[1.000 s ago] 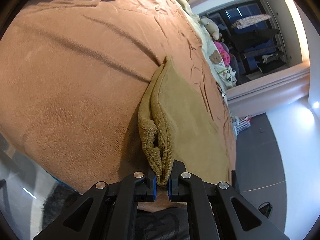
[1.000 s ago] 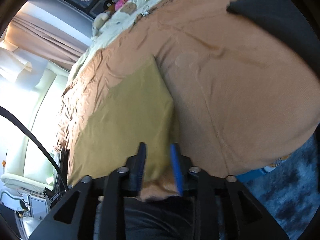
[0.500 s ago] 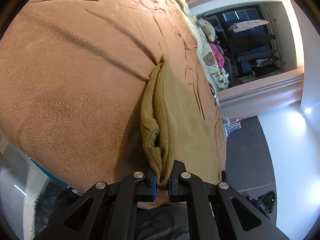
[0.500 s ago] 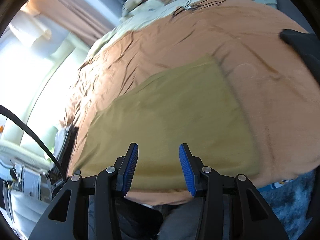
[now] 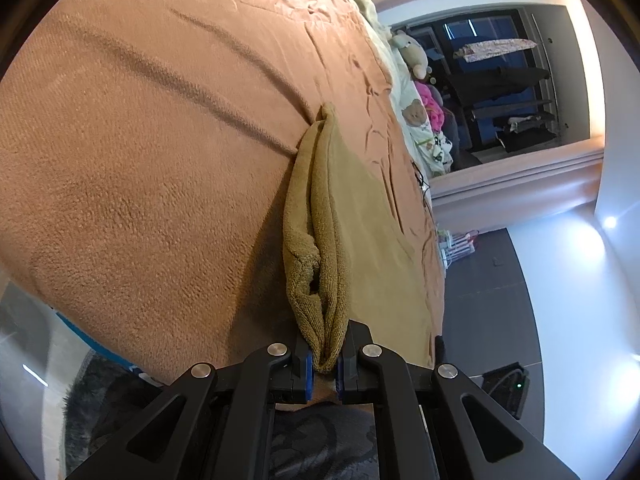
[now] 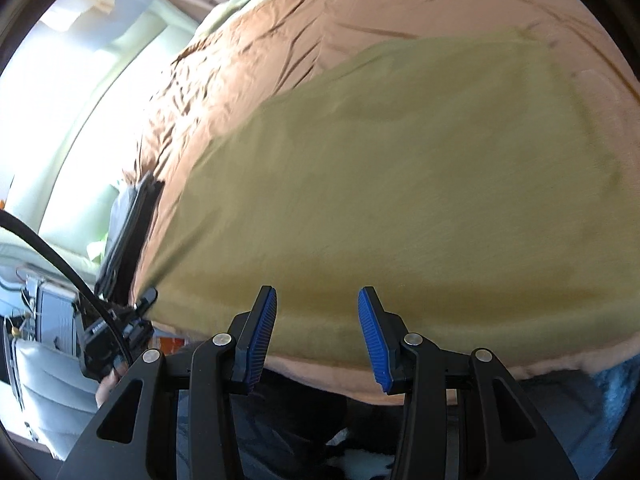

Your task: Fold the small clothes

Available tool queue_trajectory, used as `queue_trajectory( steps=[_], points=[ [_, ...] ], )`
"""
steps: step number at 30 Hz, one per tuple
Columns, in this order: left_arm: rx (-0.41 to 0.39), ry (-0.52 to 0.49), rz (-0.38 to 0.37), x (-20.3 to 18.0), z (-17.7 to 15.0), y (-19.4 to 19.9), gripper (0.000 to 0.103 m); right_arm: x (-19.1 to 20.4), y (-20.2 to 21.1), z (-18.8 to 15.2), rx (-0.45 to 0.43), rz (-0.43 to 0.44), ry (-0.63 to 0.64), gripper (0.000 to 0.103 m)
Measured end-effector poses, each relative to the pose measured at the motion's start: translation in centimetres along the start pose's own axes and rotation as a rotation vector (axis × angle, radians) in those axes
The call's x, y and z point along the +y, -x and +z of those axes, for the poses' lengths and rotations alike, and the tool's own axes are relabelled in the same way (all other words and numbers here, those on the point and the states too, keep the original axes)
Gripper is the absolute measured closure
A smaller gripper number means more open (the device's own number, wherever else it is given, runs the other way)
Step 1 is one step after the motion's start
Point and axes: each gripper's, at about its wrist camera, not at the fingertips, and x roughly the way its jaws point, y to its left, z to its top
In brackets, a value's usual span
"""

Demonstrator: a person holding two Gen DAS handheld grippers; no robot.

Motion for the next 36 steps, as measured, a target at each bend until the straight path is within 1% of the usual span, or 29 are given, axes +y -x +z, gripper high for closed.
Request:
queue_trajectory(
  steps=[2,3,4,5,7,9,12,16,22,27,36],
  points=[
    [0.008,-0.002,0.003,0.0,0.1,-0.1,0.096,0.6,-1.3,0.2,0.015,0.001,0.017,0.067],
    [0.012,-0.003,0.006,0.0,0.1,-0.1,0.096,0.8,-1.5,0.0,0.018,0.0,0.025,0.069],
    [0.014,-0.003,0.005,0.0,0.2,-0.1,0.096,0.9,-2.0,-0.1,0.025,-0.003,0.035,0.075],
    [0.015,-0.001,0.002,-0.1,0.2,-0.1,0.096,1.1,-2.8,0.0,0.036,-0.007,0.046,0.078],
    [0.018,0.001,0.001,-0.3,0.2,-0.2,0.096,1.1,-3.2,-0.7,0.057,-0.019,0.06,0.083],
    [0.02,-0.003,0.001,-0.3,0.2,-0.2,0.096,1.0,-4.4,-1.1,0.086,-0.045,0.077,0.086],
    [0.022,-0.003,0.0,-0.3,0.1,-0.2,0.096,0.5,-5.1,-1.9,0.117,-0.064,0.089,0.088],
    [0.02,0.006,0.002,-0.3,0.1,-0.3,0.096,0.6,-4.9,-1.8,0.143,-0.066,0.092,0.089],
    [0.018,0.027,-0.007,-0.2,0.1,-0.3,0.096,1.2,-4.6,-0.1,0.112,-0.072,0.076,0.089],
    [0.023,0.058,0.003,0.3,0.0,-0.3,0.096,1.6,-6.5,1.9,0.112,-0.083,0.045,0.089],
    [0.031,0.094,0.028,1.1,-0.4,-0.3,0.096,0.9,-9.9,7.0,0.099,-0.114,-0.013,0.089]
  ],
)
